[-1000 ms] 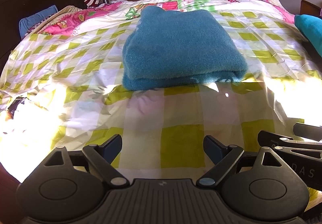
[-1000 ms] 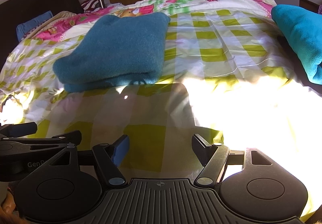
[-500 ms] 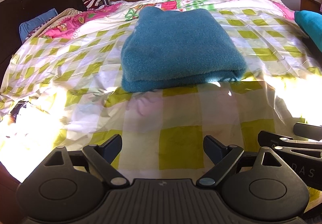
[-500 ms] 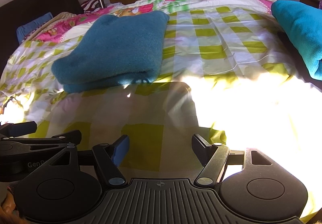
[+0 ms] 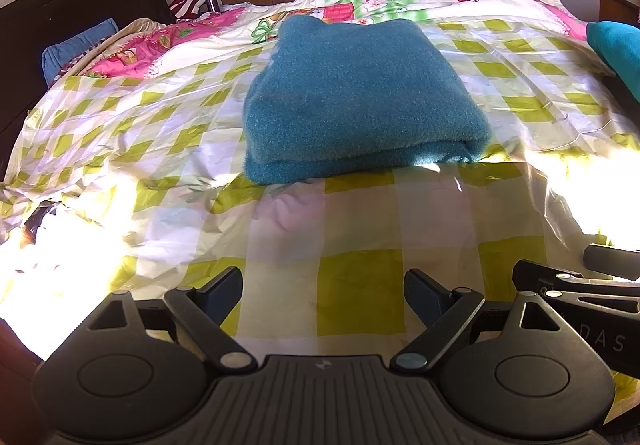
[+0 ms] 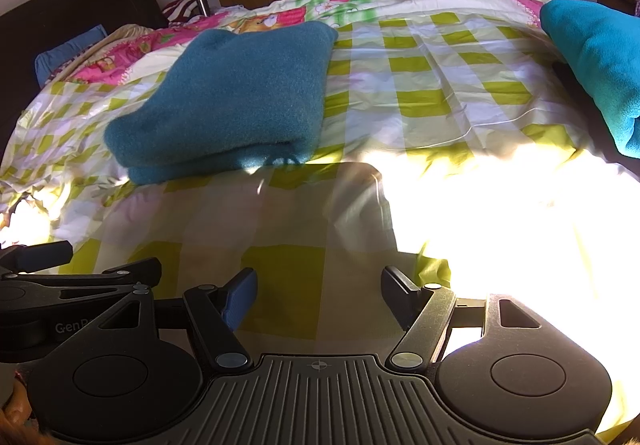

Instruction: Fold small clothes

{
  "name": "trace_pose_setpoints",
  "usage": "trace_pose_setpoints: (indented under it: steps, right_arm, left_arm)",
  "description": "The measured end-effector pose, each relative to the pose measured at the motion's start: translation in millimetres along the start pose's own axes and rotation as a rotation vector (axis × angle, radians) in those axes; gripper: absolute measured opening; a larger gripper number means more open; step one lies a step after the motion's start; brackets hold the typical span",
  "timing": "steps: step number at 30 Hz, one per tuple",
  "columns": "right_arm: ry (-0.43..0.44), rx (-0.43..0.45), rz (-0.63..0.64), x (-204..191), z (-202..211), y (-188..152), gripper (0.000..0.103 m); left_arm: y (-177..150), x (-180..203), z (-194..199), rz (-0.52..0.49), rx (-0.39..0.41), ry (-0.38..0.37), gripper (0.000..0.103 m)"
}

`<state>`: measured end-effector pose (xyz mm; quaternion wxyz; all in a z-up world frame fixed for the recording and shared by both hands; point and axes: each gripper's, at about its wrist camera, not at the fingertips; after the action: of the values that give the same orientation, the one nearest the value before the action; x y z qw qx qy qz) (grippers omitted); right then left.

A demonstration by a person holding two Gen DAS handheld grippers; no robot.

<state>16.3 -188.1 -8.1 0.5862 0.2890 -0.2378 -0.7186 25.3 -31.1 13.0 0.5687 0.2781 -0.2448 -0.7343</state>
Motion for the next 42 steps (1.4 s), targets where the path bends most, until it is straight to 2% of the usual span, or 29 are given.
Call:
trace_pose_setpoints:
  steps: [42]
  right_arm:
    - [0.025,0.000,-0.003,-2.7,1.6,-1.4,0.069]
  left_arm:
    - [1.0,2.4,4.1,-0.004,0.015,0.029,0.099]
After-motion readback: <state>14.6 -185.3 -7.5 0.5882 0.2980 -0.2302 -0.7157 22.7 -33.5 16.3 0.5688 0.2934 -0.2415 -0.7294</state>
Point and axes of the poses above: each gripper's, at about its wrist camera, not at the fingertips, and z roughly against the way its jaws point, x to its right, y to its top, and after that the axes turned 4 degrees about -y, right-handed
